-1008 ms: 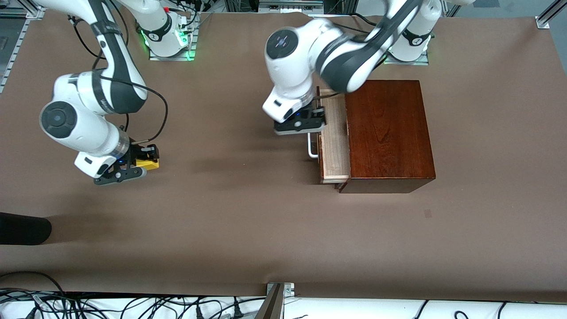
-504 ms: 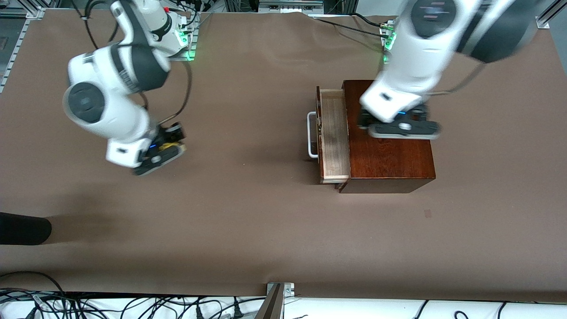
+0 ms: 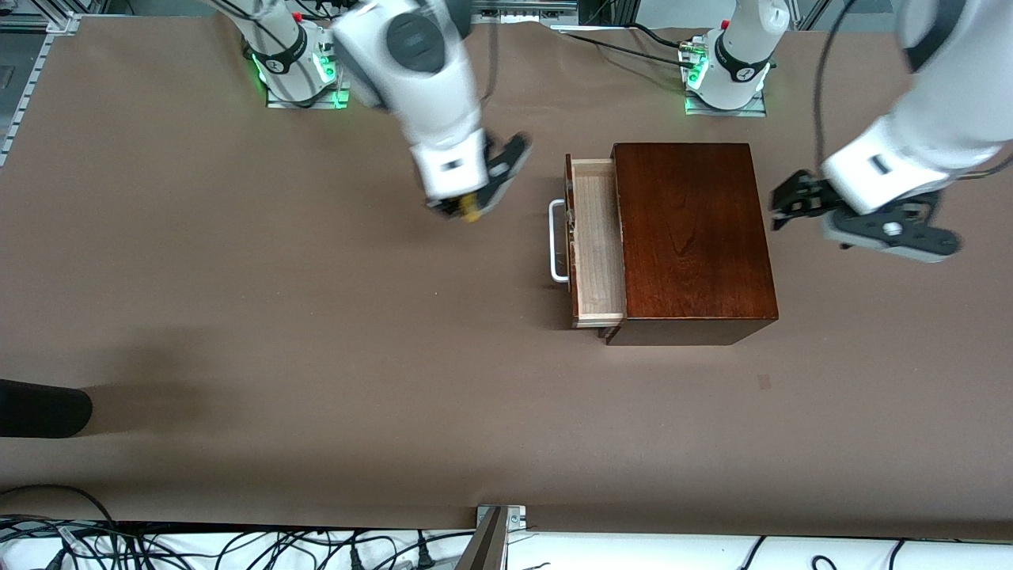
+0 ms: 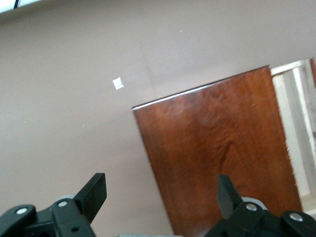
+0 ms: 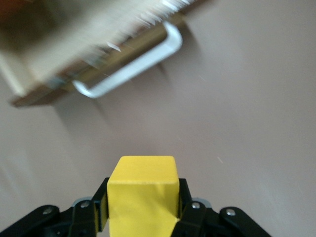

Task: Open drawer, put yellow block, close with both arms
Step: 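Carry the yellow cube with the right gripper and lower it into the drawer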

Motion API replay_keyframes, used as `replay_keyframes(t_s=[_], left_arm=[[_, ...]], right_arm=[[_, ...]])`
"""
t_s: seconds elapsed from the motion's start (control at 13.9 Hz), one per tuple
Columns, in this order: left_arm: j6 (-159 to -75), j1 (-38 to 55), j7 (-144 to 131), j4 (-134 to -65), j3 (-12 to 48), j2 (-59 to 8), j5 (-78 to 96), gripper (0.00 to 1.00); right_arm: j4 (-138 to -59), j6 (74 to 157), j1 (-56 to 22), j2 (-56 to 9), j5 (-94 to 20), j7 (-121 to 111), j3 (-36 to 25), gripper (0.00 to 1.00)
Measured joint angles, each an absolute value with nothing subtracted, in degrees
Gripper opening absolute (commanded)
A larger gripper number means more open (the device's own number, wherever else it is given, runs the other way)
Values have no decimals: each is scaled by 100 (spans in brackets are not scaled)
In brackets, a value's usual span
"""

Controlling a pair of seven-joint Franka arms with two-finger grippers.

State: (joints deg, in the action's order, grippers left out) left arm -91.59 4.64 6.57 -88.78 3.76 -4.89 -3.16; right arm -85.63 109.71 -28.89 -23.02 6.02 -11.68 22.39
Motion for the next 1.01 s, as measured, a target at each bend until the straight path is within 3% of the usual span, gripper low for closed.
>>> replay_keyframes(t_s=[0.5,1.01], left_arm=[[-9812,457,675,-9603,-281,-10,-296,100],[-9667,450,468,-9756,-276,129,-296,100]], right_arm=[[-6645,10991,-4623,-3855,1772,-1374,2220,0],[-6206,11014,-4756,-4297,1891,-2763,2174,0]])
